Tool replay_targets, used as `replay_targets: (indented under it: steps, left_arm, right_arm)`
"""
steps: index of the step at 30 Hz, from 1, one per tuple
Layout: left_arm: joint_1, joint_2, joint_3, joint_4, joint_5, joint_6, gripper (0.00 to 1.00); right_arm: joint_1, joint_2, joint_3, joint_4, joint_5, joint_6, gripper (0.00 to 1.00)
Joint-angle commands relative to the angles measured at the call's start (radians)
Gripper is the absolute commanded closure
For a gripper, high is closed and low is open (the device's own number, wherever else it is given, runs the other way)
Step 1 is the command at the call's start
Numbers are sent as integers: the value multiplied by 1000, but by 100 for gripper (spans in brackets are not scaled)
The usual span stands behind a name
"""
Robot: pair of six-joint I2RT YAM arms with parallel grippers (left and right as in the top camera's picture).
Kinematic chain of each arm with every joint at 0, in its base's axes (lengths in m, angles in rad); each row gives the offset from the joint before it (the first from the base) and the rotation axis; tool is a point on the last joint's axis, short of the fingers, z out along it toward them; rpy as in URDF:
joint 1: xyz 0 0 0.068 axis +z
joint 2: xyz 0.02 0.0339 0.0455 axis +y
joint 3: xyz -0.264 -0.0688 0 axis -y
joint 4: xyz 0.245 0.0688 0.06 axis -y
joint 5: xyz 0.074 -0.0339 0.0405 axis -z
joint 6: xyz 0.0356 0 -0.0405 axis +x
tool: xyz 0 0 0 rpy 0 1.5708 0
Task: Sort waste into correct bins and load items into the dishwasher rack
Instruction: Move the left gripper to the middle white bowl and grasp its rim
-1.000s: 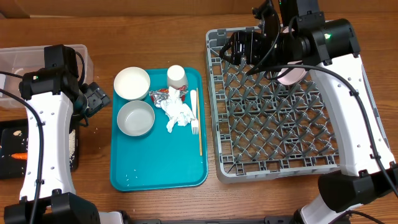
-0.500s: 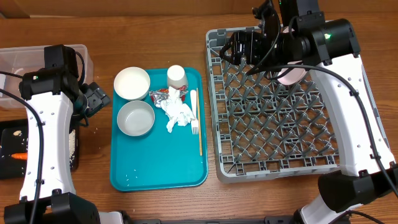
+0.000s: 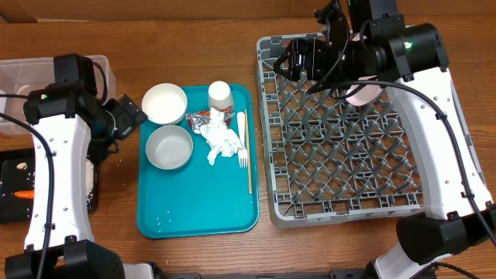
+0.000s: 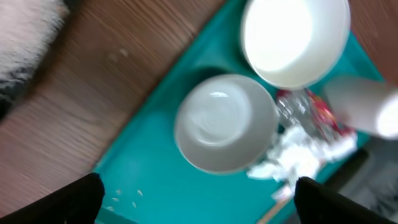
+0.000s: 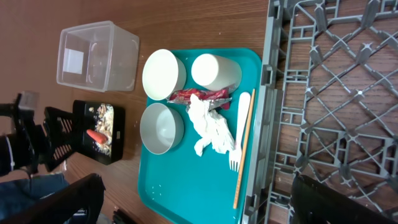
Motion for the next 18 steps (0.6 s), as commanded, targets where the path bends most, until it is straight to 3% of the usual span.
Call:
replay_targets:
  steps: [1,3,7,13,16,18]
  left_arm:
    - [-39,-4,2,8,229,153,0]
    - [-84,0,2,-3,202,226,0]
    - [-187,17,-7,-22,62,212,0]
    - [-290,82,-15,-75,-222,8,0]
    - [-293,130,-15,-97,-230,3,15]
    - [-296,159,-15,-93,-179,82,23]
  right_arm:
    - [-2,-13,12,6,4,0,0]
    - [-2,-13,12,6,4,0,0]
    - [-2,-13,12,6,4,0,0]
    - [-2,-13,12,6,4,0,0]
    - [-2,-13,12,6,4,0,0]
    - [-2,-13,12,6,4,0,0]
